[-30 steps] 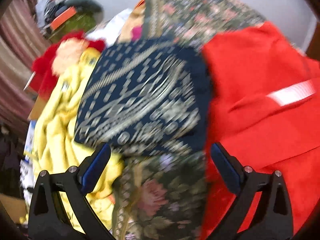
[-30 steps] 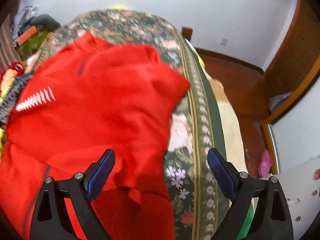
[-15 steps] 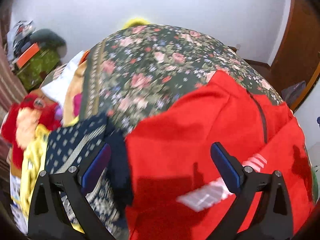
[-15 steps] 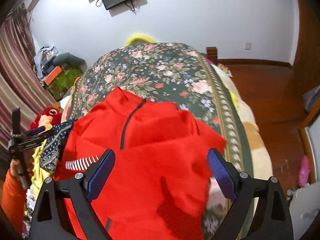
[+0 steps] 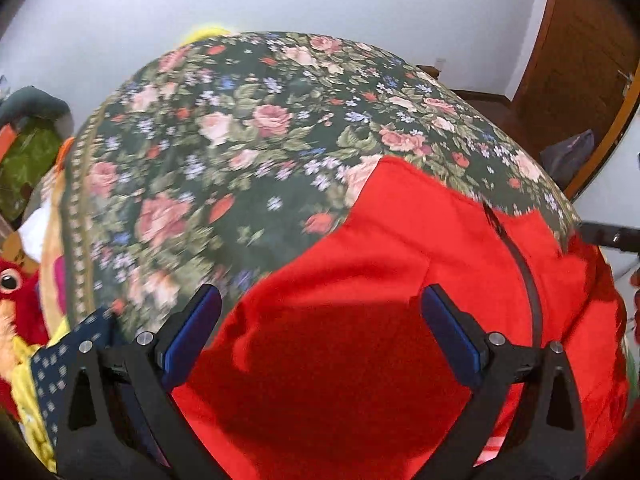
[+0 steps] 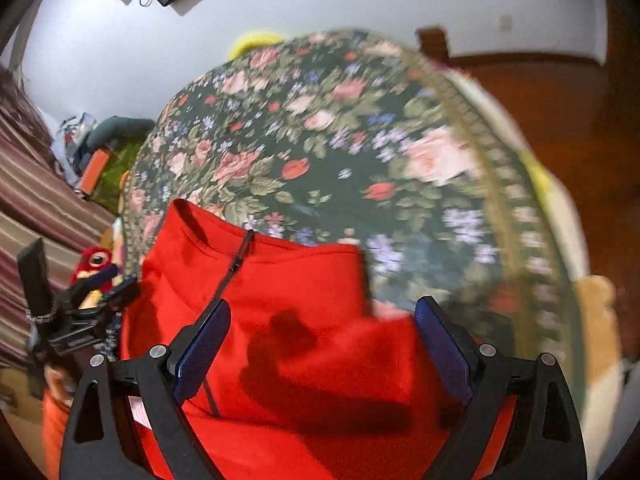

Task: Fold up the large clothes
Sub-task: 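Grasp the jacket hem with both grippers and lift it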

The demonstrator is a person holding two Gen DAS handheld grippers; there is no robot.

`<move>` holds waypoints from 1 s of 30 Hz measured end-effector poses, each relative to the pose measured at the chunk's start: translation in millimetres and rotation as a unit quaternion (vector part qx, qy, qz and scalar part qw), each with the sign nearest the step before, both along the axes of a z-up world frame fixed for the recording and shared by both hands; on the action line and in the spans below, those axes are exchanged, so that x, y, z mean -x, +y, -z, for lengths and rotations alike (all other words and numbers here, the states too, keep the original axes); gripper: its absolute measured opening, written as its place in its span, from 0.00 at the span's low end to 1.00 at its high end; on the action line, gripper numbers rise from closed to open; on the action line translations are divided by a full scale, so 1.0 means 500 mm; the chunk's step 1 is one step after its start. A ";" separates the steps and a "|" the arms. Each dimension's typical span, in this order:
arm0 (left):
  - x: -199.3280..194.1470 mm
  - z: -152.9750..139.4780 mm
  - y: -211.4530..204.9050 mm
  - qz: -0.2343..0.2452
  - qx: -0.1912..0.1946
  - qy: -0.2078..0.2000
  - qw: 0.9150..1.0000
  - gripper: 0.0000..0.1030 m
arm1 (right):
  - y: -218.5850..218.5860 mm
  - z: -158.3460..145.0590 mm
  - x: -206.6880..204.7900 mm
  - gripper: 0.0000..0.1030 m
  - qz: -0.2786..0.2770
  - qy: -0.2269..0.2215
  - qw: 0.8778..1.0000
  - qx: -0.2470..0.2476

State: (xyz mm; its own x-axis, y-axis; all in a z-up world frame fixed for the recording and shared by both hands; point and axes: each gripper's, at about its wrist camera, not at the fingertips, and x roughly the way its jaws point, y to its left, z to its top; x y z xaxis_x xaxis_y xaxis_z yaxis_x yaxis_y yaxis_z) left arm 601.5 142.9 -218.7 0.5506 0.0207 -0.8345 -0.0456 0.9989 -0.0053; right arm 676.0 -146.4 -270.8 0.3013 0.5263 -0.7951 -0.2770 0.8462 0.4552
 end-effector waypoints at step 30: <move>0.192 -0.200 -0.052 0.046 0.035 -0.109 0.992 0.06 | 0.091 -0.256 0.238 0.05 -0.119 -0.142 0.979 -0.085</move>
State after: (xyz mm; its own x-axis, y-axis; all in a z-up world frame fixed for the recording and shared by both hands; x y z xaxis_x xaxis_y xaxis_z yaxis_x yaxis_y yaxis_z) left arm 505.3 116.8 -118.6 0.7151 -0.0918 -0.6930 0.0555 0.9957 -0.0746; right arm 557.2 -101.0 -143.0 0.3501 0.7258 -0.5921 -0.5933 0.6610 0.4594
